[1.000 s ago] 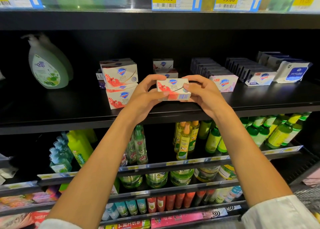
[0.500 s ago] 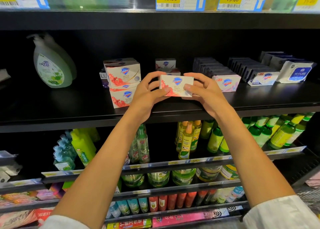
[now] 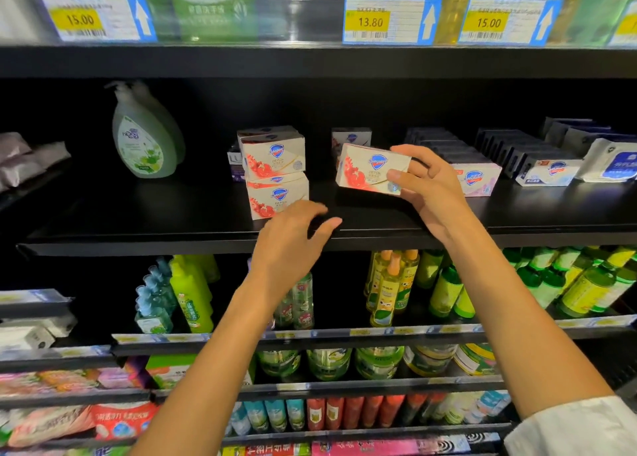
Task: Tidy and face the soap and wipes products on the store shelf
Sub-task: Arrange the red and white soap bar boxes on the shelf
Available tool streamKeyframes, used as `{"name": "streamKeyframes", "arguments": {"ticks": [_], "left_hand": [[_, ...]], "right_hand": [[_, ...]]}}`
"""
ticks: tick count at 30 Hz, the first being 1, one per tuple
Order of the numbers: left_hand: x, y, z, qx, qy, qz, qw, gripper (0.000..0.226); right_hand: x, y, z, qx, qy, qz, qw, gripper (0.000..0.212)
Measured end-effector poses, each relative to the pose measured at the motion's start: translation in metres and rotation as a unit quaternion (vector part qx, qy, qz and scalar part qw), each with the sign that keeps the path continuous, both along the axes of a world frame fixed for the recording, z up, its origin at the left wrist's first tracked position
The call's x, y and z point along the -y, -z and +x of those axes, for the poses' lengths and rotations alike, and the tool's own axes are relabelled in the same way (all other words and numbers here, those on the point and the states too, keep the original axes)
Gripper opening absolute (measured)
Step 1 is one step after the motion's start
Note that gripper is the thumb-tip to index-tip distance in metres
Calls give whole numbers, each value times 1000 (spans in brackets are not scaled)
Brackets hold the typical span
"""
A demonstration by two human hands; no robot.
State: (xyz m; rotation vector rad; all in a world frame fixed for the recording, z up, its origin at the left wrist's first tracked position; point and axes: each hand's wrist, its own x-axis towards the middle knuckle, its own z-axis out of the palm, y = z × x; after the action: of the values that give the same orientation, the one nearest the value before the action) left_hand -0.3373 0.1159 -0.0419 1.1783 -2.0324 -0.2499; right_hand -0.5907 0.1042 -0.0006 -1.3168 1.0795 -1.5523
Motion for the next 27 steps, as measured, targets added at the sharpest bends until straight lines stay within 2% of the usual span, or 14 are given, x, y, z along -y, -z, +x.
{"name": "streamKeyframes", "arguments": {"ticks": [3,6,11,16,27], "left_hand": [[-1,16,17,99,29,-25,994,45],[4,28,22,125,24,-57,990,45],[8,32,21,113,28,-92,989,41],[9,38,19,90,14,-135,987,39],[15,42,19,86,6,-134,987,35]], "right_hand": [[11,-10,27,-34,-11,-12,999,44],[24,-19,61,-64,-23,-24,997,47],[40,-28,101,-137,-29,-44,989,50],[51,-25,113,-192,-10,-58,980,45],[56,-19,125,-229,64,-42,970,51]]}}
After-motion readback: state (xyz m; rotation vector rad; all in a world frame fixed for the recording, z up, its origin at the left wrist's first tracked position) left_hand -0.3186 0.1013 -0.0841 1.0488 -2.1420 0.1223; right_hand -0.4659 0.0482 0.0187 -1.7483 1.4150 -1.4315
